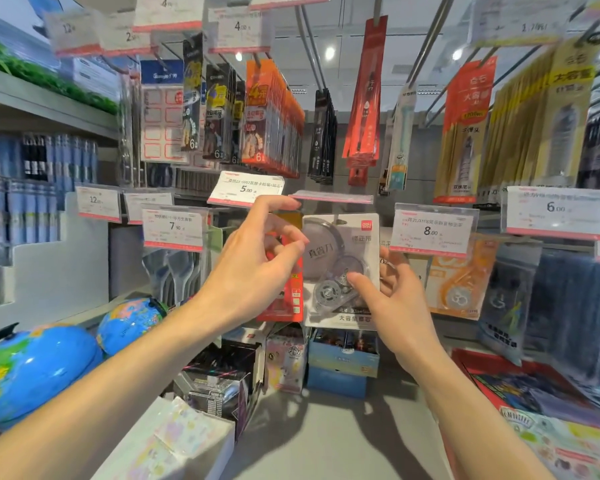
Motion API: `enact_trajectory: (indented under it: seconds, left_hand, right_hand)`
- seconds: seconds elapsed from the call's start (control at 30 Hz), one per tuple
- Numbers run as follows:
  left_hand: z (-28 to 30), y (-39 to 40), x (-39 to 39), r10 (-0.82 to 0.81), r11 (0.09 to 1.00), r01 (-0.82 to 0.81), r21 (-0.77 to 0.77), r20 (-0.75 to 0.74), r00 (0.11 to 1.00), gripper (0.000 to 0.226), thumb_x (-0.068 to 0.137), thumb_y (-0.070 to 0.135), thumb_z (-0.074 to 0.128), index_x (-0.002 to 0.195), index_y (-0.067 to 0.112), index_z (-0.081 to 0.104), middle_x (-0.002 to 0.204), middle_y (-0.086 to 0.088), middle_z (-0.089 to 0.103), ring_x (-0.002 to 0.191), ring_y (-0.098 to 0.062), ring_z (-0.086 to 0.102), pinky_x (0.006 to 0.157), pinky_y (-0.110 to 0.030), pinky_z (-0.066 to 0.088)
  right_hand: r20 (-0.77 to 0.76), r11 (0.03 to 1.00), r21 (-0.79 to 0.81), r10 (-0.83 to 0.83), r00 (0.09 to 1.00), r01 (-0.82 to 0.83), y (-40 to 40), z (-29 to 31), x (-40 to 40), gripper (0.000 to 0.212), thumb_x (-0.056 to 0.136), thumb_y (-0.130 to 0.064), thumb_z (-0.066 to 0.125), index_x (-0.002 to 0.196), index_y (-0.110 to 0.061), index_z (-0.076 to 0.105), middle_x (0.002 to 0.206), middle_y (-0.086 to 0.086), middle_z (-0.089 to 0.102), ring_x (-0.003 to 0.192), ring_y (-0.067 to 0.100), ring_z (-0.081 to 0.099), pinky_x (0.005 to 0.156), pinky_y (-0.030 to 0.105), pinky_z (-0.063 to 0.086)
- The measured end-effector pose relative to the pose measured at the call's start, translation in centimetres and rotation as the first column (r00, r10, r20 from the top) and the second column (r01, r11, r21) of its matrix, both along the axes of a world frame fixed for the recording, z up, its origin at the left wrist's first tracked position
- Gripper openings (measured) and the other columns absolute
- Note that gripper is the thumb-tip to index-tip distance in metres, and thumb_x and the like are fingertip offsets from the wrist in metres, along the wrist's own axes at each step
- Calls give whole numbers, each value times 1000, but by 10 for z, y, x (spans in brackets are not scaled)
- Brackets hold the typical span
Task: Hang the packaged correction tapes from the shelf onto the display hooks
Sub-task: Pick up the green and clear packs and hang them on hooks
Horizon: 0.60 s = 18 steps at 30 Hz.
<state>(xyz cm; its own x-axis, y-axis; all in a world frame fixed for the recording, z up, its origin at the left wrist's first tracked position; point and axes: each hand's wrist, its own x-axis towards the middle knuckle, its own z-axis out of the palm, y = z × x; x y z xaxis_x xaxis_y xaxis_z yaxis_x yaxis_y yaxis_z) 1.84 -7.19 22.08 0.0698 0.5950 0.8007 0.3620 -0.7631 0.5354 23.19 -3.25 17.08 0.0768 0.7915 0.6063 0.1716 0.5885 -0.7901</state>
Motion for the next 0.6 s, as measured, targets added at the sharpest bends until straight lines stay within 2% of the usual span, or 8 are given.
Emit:
enact_trajectory:
  seconds: [0.1,0.17,0.27,0.37,0.43,0.53,0.6]
  left_hand:
    - [-3,1,-1,-9,1000,9,-9,-15,1000,42,94,16,63,119,47,49,96,6,71,78,-30,71,65,-41,59]
    - [-4,1,-2,-10,1000,10,-11,-24,1000,43,94,15,63,118,48,48,97,7,71,78,-29,71,65,-38,59]
    - [-5,0,-4,16,1000,-16,-3,-43,999,46,95,14,62,118,51,47,98,10,71,77,-25,72,62,-28,57]
    - [-8,1,-4,28,1000,-28,-7,-48,998,44,95,16,62,119,50,47,99,12,70,79,-26,71,68,-39,60]
    - [-14,4,-3,46,999,-46,3,-36,998,42,95,15,63,118,47,49,100,15,69,78,-22,70,70,-37,59]
    - [-34,15,4,134,991,-132,30,-54,990,38,95,17,65,121,41,51,102,16,68,83,-9,67,68,-25,52]
    - [-49,28,10,187,982,-187,5,-70,980,38,96,21,65,128,36,51,110,15,65,91,-2,63,76,-24,51]
  right_hand:
    - [-19,1000,-8,4,1000,-4,2,1,1,34,89,-32,79,101,-48,52,107,-17,75,98,-3,74,83,19,59]
    - [-38,1000,-6,12,999,-12,6,3,2,32,90,-27,79,101,-44,54,104,-15,78,98,5,76,87,30,60]
    - [-47,1000,4,20,999,-20,9,4,2,31,90,-23,77,102,-41,55,101,-18,79,91,-1,76,78,23,62]
    - [-37,999,16,28,999,-27,12,2,0,36,93,-22,76,108,-47,54,97,-25,79,90,-5,75,66,13,59]
    - [-15,1000,23,-11,1000,11,14,0,-1,37,93,-24,75,110,-48,53,98,-24,79,90,-4,76,68,16,61]
    - [3,998,26,-58,998,58,17,-2,-2,32,93,-26,76,100,-50,55,98,-16,80,91,1,77,82,34,64]
    - [17,996,42,-83,996,83,20,-4,-3,30,94,-27,75,96,-50,55,89,-31,77,88,-7,74,81,34,62]
